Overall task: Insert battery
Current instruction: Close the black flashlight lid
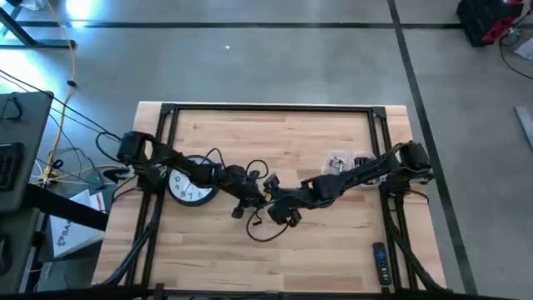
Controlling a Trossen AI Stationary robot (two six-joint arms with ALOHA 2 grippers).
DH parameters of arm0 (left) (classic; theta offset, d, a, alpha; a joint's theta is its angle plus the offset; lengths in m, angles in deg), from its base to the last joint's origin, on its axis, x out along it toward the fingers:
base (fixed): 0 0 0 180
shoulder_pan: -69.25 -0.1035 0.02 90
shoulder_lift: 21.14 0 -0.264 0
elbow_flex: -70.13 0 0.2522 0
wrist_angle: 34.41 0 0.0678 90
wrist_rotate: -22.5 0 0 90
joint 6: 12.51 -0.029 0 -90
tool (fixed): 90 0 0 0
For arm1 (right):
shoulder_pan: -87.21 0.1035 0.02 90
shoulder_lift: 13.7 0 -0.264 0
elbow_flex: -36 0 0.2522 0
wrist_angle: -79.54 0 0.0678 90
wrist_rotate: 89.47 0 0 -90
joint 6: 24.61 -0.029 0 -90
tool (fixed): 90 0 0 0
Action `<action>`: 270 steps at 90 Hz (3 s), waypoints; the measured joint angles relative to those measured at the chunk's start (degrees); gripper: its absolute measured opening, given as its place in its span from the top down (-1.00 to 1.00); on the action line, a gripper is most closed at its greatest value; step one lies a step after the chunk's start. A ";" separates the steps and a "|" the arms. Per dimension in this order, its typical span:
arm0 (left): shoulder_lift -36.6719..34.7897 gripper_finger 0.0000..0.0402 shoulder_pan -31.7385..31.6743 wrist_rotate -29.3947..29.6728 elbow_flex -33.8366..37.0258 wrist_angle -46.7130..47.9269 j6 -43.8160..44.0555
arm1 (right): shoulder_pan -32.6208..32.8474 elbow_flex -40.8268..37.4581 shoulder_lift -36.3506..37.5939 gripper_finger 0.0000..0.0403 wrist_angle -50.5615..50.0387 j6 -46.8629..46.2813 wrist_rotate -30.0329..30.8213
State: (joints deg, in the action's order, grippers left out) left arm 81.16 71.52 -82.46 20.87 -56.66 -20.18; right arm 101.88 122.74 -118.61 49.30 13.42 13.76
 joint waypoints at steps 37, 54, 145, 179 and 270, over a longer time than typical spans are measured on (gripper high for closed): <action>0.02 0.51 -0.08 0.17 0.02 -0.09 -0.02 | -1.90 -0.06 -3.21 0.17 0.27 0.82 -2.19; 0.02 0.51 -0.05 0.16 0.05 -0.16 -0.34 | -1.90 -0.06 -3.21 0.27 0.76 0.23 -0.71; -0.02 0.51 0.57 17.13 0.33 -4.79 -6.42 | -3.21 0.03 -2.99 0.60 -0.97 -49.53 6.92; 0.02 0.51 8.22 37.72 0.33 -5.69 -1.70 | -3.28 0.22 -2.90 0.60 -0.34 -85.97 5.45; -0.31 0.51 25.50 57.94 -0.10 -5.94 24.99 | 7.29 16.13 -3.25 0.16 -22.86 -70.71 9.91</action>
State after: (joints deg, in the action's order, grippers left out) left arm 80.85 97.02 -24.52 20.77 -62.60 4.81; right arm 109.17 138.88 -121.85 26.43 -57.28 23.67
